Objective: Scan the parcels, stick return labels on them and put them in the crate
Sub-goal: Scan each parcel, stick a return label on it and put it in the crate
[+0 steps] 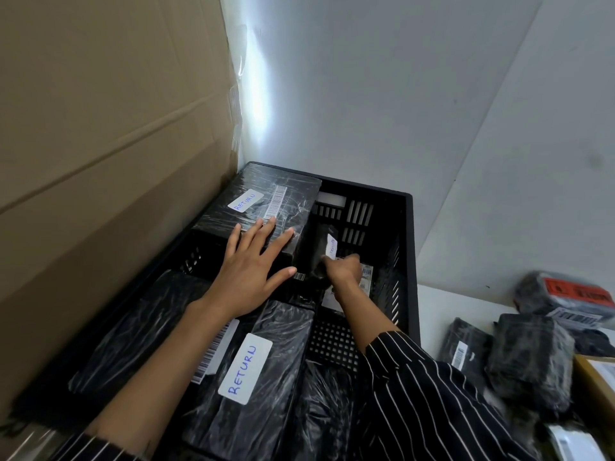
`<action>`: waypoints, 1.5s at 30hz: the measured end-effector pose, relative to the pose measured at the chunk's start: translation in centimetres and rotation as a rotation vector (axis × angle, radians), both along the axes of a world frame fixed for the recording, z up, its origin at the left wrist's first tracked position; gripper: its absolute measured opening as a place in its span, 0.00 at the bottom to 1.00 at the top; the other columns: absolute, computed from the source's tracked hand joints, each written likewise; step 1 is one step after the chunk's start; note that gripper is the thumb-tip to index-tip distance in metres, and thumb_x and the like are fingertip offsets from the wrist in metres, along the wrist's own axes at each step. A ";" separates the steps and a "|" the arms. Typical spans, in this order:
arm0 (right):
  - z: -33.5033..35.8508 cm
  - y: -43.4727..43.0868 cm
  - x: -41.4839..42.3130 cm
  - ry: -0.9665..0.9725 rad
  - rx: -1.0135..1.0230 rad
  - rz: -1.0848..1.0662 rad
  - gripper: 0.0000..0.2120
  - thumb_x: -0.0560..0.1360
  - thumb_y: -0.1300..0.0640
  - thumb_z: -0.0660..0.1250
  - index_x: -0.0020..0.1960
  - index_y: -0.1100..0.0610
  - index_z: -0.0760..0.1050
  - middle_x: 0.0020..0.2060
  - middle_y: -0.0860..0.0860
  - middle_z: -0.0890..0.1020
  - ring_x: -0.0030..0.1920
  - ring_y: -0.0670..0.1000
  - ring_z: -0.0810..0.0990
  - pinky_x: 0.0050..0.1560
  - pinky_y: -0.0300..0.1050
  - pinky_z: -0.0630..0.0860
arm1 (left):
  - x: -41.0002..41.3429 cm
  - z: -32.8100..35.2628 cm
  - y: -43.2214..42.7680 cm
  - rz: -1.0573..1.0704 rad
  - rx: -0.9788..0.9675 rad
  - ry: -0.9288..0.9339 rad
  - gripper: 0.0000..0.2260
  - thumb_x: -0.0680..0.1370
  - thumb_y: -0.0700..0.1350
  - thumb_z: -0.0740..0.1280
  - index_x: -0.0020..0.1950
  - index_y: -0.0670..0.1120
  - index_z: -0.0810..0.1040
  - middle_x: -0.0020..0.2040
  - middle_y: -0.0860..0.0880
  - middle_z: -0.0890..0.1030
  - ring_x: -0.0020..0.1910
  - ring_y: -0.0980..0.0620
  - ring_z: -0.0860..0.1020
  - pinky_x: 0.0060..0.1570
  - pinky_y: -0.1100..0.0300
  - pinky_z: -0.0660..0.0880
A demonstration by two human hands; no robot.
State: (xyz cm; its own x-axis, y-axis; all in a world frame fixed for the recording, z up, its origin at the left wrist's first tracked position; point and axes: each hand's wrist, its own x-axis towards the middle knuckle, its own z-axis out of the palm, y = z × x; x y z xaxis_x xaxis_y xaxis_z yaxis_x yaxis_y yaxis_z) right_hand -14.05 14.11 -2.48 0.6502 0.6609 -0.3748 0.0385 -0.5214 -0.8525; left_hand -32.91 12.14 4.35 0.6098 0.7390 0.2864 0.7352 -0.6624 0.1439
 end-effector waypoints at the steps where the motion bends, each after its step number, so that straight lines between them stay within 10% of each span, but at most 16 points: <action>1: -0.3 0.1 -0.3 0.048 -0.002 0.007 0.33 0.71 0.50 0.73 0.67 0.63 0.62 0.60 0.60 0.75 0.59 0.61 0.76 0.54 0.53 0.76 | 0.0 0.0 0.0 -0.001 0.000 -0.002 0.39 0.72 0.72 0.34 0.76 0.53 0.57 0.77 0.45 0.56 0.76 0.46 0.51 0.72 0.47 0.39; 18: -1.4 -1.1 -1.2 -0.250 0.197 -0.063 0.27 0.70 0.54 0.72 0.64 0.61 0.65 0.57 0.59 0.75 0.58 0.59 0.74 0.54 0.51 0.72 | 0.1 -0.1 0.0 0.012 0.014 0.020 0.38 0.71 0.72 0.37 0.77 0.54 0.54 0.78 0.47 0.52 0.77 0.49 0.46 0.71 0.52 0.32; 33: -7.4 -3.1 -0.3 -0.728 -0.269 0.193 0.27 0.81 0.47 0.51 0.76 0.56 0.50 0.75 0.57 0.55 0.74 0.60 0.54 0.72 0.57 0.47 | 0.1 -0.1 -0.1 0.001 0.006 0.007 0.36 0.72 0.68 0.41 0.77 0.54 0.52 0.78 0.47 0.51 0.77 0.49 0.44 0.68 0.54 0.27; 39: -8.0 -2.9 -0.6 -0.523 -0.130 0.331 0.28 0.82 0.50 0.49 0.77 0.57 0.41 0.76 0.59 0.45 0.74 0.60 0.55 0.71 0.57 0.57 | 0.1 -0.1 0.1 0.012 0.014 0.019 0.37 0.71 0.68 0.39 0.77 0.55 0.50 0.78 0.48 0.48 0.77 0.50 0.42 0.68 0.54 0.26; 45: -7.4 -2.9 -0.2 -0.616 -0.309 0.401 0.28 0.82 0.47 0.44 0.77 0.54 0.39 0.77 0.56 0.45 0.75 0.59 0.49 0.72 0.61 0.42 | 0.2 -0.2 0.1 0.009 0.013 0.015 0.37 0.71 0.68 0.39 0.77 0.55 0.50 0.78 0.48 0.48 0.77 0.50 0.42 0.69 0.52 0.28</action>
State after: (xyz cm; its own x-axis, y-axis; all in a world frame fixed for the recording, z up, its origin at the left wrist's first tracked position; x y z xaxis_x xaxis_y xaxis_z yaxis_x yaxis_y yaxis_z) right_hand -14.22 11.19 -9.89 0.5352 0.8128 -0.2301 0.6901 -0.5778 -0.4359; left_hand -32.73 12.29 4.14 0.6074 0.7407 0.2872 0.7432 -0.6575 0.1240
